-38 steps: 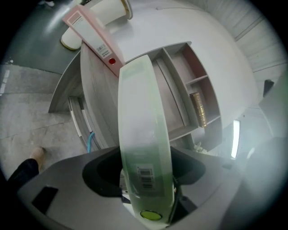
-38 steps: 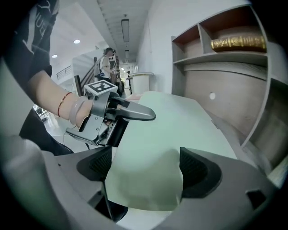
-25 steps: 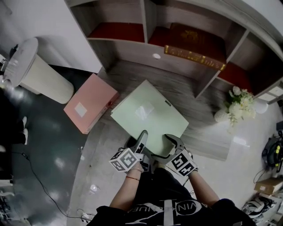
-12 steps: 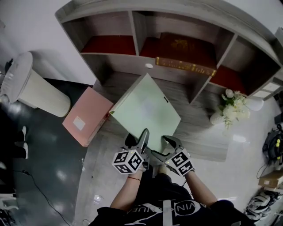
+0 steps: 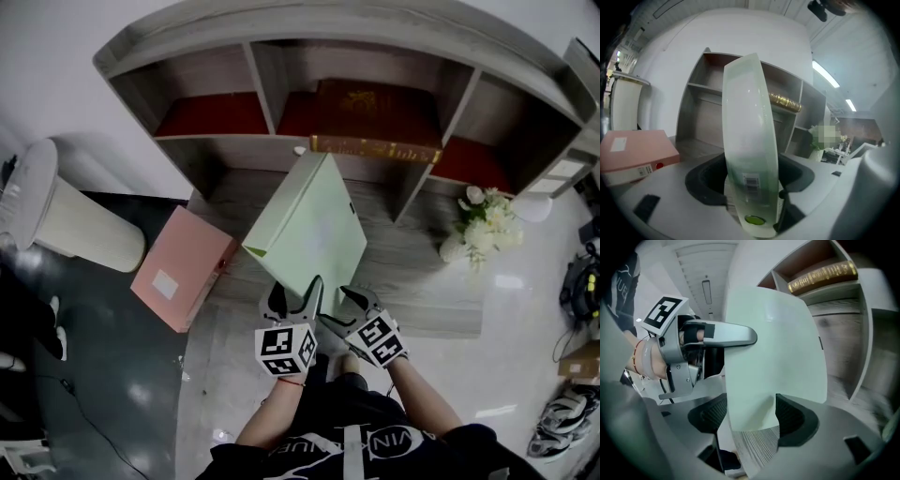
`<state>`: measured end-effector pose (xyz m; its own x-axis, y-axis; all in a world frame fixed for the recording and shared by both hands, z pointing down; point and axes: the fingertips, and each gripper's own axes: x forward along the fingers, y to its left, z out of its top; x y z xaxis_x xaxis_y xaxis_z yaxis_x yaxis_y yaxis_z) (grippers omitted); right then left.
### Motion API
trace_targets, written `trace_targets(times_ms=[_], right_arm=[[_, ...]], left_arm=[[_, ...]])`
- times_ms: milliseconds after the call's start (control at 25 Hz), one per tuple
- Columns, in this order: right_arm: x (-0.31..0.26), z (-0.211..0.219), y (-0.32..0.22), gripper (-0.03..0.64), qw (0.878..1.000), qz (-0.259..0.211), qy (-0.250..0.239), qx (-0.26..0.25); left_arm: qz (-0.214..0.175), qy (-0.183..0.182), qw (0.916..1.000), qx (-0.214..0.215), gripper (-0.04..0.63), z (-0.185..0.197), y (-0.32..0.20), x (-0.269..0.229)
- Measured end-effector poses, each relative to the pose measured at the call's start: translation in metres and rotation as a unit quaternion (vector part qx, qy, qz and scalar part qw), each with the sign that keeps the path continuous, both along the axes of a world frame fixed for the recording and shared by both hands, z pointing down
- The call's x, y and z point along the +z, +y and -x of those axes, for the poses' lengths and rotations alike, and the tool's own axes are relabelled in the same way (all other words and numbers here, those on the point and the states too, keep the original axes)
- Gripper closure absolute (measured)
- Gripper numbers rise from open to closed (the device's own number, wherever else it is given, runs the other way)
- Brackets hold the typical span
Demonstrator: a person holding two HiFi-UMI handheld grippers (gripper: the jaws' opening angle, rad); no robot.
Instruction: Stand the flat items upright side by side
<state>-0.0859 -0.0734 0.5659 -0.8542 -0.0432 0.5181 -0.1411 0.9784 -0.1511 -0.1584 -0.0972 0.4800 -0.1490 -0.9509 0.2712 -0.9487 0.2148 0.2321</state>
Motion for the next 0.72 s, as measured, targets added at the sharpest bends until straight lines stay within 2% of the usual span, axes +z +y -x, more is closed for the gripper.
trace_targets(times_ms=[120, 360, 600, 720], right_arm=[[0.006, -0.004, -0.014, 0.298, 1.0, 0.002, 0.006, 0.021], [0.015, -0.015, -0.041, 0.305, 0.997, 0.011, 0.014, 0.073], [0.026, -0.038, -0.067, 0.34, 0.99, 0.026, 0.018, 0.14], [0.027, -0.047, -0.078, 0.353, 0.984, 0.034, 0.011, 0.172]], left_arm=[[0.01, -0.023, 0.9996, 0.017, 0.281, -0.011, -0.014, -0.001], [0.029, -0.032, 0.998, 0.047, 0.281, -0.028, -0.039, 0.001], [0.029, -0.034, 0.9929, 0.11, 0.287, -0.061, -0.061, 0.003], [0.034, -0.022, 0.9903, 0.133, 0.287, -0.071, -0.071, 0.008]])
